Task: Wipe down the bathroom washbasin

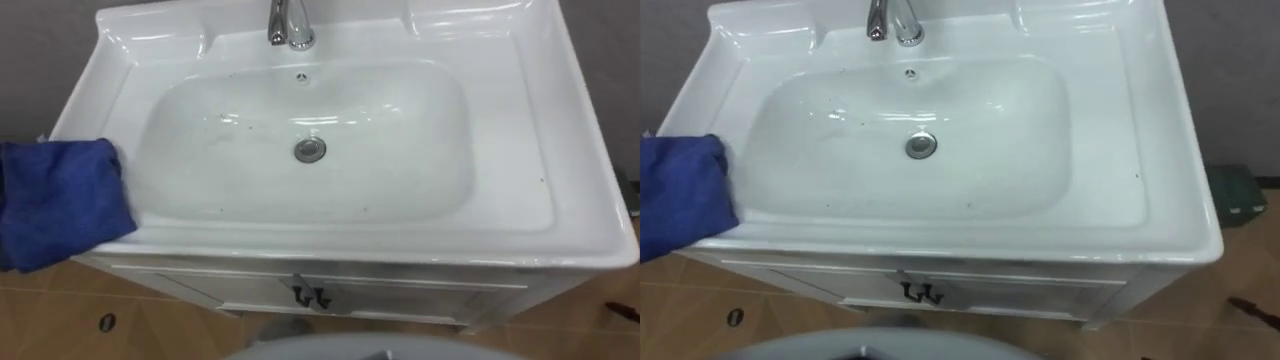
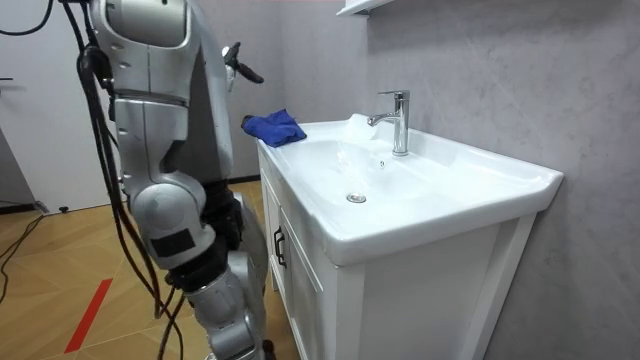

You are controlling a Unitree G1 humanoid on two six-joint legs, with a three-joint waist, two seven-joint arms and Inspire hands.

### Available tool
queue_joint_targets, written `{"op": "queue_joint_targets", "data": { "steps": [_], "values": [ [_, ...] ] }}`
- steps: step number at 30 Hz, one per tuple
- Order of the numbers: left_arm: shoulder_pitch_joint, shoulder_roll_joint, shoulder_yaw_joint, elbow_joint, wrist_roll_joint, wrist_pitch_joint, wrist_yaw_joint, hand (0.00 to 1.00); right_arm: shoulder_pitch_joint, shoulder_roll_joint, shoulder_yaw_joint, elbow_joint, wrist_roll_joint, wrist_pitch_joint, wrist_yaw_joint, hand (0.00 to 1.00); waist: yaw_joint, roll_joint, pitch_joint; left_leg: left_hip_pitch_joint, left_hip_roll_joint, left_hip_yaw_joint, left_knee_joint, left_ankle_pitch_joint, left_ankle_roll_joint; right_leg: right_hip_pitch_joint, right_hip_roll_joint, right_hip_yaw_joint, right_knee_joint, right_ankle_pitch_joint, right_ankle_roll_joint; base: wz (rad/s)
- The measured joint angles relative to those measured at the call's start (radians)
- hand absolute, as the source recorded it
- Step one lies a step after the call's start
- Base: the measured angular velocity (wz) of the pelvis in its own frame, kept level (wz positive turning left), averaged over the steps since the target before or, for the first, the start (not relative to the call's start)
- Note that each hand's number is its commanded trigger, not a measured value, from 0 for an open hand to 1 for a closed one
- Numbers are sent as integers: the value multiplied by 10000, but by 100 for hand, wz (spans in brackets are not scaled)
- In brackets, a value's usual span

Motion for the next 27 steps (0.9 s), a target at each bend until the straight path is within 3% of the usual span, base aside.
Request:
{"op": "queue_joint_targets", "data": {
  "steps": [2, 4, 9, 12, 14, 18, 21, 27],
  "values": [
    [237, -1, -7, 563, -155, 43, 41, 0, -47, -20, 15, -49, 29, 4, -30, 0, 64, 59, -12, -66, -51, -181, -6, 3, -1, -5, -13, -127, 9, -16, 16, 23],
    [600, -2, -3, 1221, -478, 37, 63, 0, -112, -61, 10, -51, 14, 3, -114, 0, 157, -49, -50, -168, -83, -288, 0, 11, 7, -30, -35, -293, -7, -28, 19, 18],
    [1631, -45, -6, 3364, -1082, 26, 54, 0, -151, -210, 11, -16, 94, -6, -119, 0, 370, -177, -53, -219, -274, -550, -7, 57, 67, -6, -166, -505, 42, -97, 127, 16],
    [2165, -222, -22, 4365, -1501, 27, 50, 0, -213, -237, 21, -15, 269, -6, -88, 0, 524, -325, -32, -374, -318, -702, 184, 50, 78, -5, -184, -654, 48, -108, 148, 18],
    [2446, -427, -281, 5154, -1925, 14, 46, 0, -287, -332, 20, 9, 524, 0, -54, 0, 496, -441, -40, -455, -423, -971, 143, 102, 130, 5, -221, -859, 78, -140, 187, 35],
    [2592, -834, -457, 6868, -1971, 2, 2, 0, -322, -476, 19, 29, 681, -33, -10, 0, 514, -491, -25, -377, -432, -933, 160, 115, 152, 78, -255, -849, 105, -156, 197, 2],
    [2674, -1336, -615, 8222, -2089, 9, -206, 0, -395, -506, 31, 448, 980, -82, 54, 0, 503, -584, 1, -262, -444, -895, 155, 114, 155, 202, -289, -844, 108, -154, 205, -2],
    [2710, -1983, -1051, 9190, -2054, 7, -939, 0, -343, -498, 48, 887, 1005, -107, 243, 0, 438, -651, 10, -227, -426, -782, 143, 120, 165, 157, -345, -803, 222, -165, 204, -3]
  ]
}}
